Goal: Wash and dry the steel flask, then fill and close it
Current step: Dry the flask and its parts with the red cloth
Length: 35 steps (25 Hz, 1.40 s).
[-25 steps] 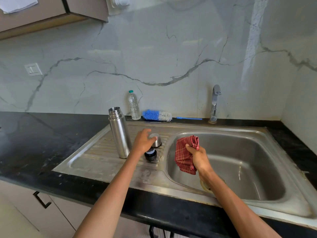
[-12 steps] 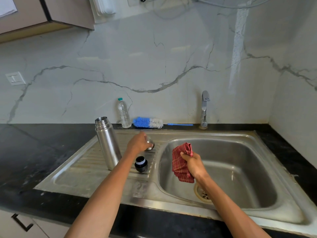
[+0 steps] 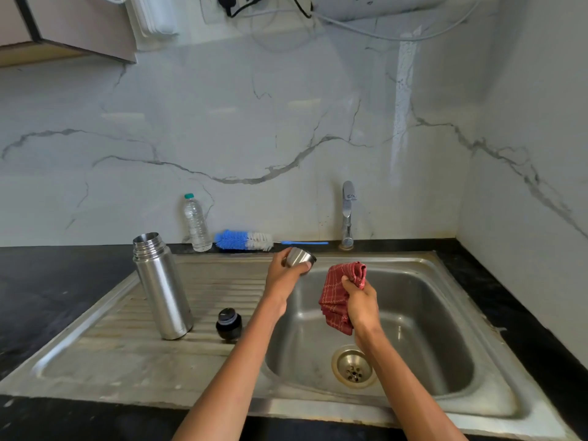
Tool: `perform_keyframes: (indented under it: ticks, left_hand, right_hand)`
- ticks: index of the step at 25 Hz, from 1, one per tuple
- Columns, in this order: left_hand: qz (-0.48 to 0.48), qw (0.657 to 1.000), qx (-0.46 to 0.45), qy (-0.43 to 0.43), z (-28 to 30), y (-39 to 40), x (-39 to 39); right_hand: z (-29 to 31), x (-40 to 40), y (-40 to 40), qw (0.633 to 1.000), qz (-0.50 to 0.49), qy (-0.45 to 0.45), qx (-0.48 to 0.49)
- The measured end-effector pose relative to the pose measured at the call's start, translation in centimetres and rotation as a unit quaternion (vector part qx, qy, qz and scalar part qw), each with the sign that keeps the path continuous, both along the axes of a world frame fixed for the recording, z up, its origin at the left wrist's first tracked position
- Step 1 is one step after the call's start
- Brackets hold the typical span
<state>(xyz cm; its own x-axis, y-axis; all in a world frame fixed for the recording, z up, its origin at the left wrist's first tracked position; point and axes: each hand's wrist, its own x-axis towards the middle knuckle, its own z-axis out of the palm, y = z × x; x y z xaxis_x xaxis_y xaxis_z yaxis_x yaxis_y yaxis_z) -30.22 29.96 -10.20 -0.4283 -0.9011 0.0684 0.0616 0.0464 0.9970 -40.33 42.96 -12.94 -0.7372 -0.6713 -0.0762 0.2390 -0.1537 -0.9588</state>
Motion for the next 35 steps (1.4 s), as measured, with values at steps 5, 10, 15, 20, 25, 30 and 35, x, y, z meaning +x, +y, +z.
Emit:
perform_keyframes:
  ticks: [5,10,15,20,25,30,35]
  left_hand:
    - [-0.027,0.993,0.107,0.049,-2.4,0.9,-1.8]
    - [-0.102,0.981,0.11,0.122,-2.3,1.8,-1.2]
    - [-0.14,0.975,0.103,0.137,-1.9,2.1,-0.5]
    - [-0.146,0.98,0.067,0.114,-1.7,2.9,-0.5]
    - [-0.011,0.996,0.023,0.086,-2.4,2.8,-1.1]
    - [0.025,0.996,-0.072,0.046,-2.6,3.2,-1.3]
    - [-0.074,0.996,-0.02,0.055,-2.5,3.2,-0.8]
  right_hand:
    - [0.0,0.2,0.4,0.998,-0.004,0.06,-0.007]
    - [0.4,1.0,0.7,0.961,0.034,0.273,0.02]
    - [0.0,0.4,0.2,0.949,0.043,0.313,0.025]
    - [-0.1,-0.5,0.5,0.966,0.041,0.256,0.015]
    - [-0.1,0.2,0.9,0.891,0.059,0.448,0.042]
    - [-0.4,0.3,0.6,0.897,0.036,0.436,0.066]
    - [-0.5,-0.3,0.3,0.972,0.032,0.233,0.019]
